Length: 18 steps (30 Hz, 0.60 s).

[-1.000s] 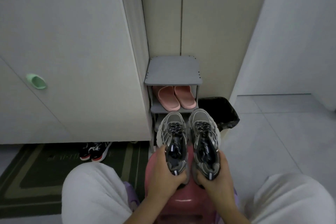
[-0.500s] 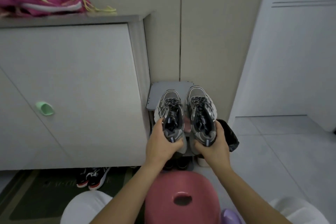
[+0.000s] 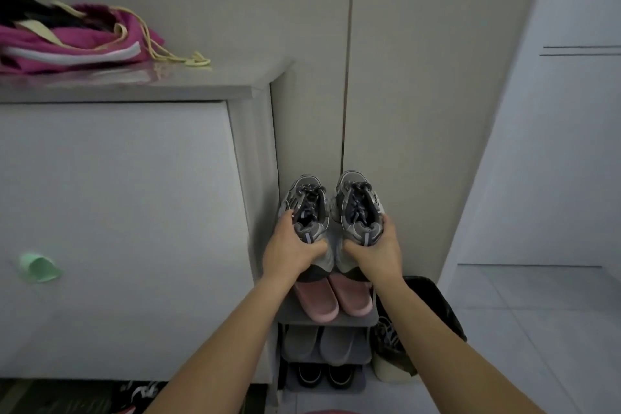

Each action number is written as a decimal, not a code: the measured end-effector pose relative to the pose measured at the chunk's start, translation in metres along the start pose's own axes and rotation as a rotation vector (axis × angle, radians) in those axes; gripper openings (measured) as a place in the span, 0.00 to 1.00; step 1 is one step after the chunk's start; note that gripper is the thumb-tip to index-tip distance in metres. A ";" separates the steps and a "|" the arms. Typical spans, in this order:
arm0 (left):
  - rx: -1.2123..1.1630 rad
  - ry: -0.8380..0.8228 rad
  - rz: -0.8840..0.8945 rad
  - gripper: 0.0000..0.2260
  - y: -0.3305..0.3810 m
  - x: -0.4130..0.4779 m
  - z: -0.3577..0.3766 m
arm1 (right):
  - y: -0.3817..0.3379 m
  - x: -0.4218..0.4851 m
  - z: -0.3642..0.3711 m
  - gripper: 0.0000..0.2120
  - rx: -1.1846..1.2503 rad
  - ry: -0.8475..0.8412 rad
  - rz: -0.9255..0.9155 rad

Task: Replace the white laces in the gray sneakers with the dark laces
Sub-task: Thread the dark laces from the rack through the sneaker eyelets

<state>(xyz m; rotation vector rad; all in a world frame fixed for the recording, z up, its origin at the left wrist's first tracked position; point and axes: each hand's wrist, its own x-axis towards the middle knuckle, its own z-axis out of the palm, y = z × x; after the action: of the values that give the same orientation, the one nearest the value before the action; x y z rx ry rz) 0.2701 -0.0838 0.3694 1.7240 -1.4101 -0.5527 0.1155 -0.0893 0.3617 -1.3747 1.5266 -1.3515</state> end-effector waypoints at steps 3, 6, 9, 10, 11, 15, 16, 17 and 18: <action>-0.011 0.001 -0.018 0.26 -0.006 0.020 0.009 | 0.007 0.019 0.012 0.30 -0.027 0.005 0.011; -0.031 0.000 -0.032 0.24 -0.014 0.032 0.018 | 0.016 0.032 0.019 0.31 -0.045 0.001 0.026; -0.031 -0.015 -0.050 0.24 -0.020 0.040 0.024 | 0.025 0.039 0.024 0.31 -0.041 -0.005 0.055; -0.028 -0.020 -0.054 0.24 -0.022 0.043 0.025 | 0.027 0.040 0.025 0.31 -0.044 -0.005 0.058; -0.023 -0.025 -0.055 0.24 -0.024 0.046 0.026 | 0.029 0.042 0.027 0.31 -0.049 -0.003 0.065; -0.012 -0.034 -0.026 0.24 -0.029 0.054 0.029 | 0.034 0.050 0.029 0.30 -0.050 0.001 0.076; -0.017 -0.035 -0.023 0.24 -0.029 0.055 0.030 | 0.036 0.052 0.030 0.30 -0.054 -0.001 0.076; -0.021 -0.033 -0.024 0.24 -0.030 0.055 0.030 | 0.037 0.053 0.031 0.31 -0.054 -0.010 0.083; -0.032 -0.031 -0.025 0.24 -0.031 0.056 0.031 | 0.038 0.054 0.032 0.31 -0.061 -0.013 0.081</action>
<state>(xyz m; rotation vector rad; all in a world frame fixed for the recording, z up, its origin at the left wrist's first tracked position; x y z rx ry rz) 0.2805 -0.1457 0.3360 1.7165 -1.3964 -0.6150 0.1232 -0.1525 0.3258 -1.3408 1.6094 -1.2544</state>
